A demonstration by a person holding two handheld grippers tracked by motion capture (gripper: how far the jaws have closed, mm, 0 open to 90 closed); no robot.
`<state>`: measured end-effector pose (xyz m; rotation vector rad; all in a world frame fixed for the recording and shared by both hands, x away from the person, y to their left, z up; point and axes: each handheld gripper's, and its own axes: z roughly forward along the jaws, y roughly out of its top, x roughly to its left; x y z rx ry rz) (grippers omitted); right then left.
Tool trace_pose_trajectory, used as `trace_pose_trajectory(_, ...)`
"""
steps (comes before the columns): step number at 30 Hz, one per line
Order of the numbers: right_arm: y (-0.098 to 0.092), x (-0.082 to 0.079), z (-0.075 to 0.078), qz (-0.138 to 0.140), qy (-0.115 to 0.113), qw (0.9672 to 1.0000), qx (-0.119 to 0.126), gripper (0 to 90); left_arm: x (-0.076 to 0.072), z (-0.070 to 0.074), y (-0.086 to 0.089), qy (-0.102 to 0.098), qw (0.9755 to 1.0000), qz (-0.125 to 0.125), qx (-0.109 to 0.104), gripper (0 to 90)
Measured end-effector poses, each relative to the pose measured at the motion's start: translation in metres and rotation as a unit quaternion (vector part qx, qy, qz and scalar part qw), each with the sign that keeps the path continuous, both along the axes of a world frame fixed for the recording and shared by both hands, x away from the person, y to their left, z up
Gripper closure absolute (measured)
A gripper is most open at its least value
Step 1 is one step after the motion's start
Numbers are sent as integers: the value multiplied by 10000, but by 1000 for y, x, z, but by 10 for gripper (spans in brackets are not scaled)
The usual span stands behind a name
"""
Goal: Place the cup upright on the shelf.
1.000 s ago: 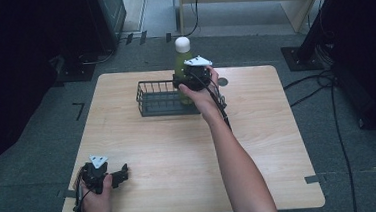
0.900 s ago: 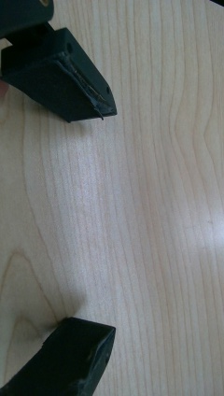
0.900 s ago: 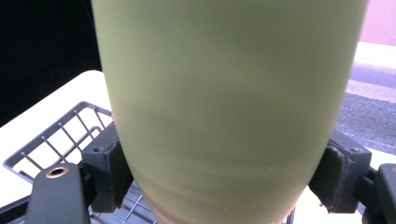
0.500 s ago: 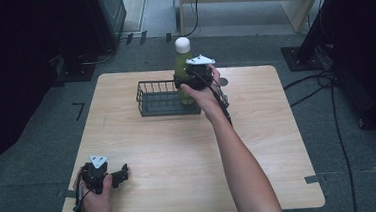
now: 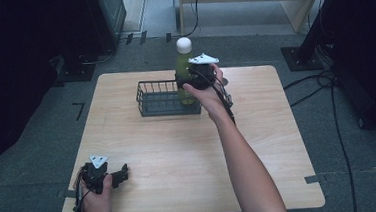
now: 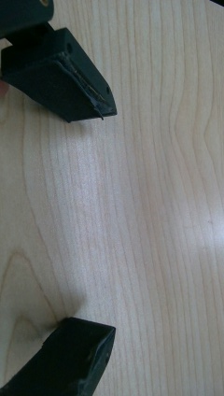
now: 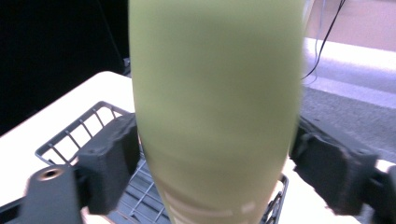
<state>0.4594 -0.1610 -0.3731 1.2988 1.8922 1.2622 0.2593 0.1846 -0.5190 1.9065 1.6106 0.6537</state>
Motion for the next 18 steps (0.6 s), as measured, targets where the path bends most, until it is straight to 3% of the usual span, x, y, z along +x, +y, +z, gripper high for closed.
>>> trace_pose_trajectory(8,-10,-9,2,41,61,9999,78,63,0,0,0,-5,10000,4,-7,0)
trace_pose_trajectory(18,-25,-29,0,76,86,9999,90,47,0,0,0,-3,10000,5,-7,0)
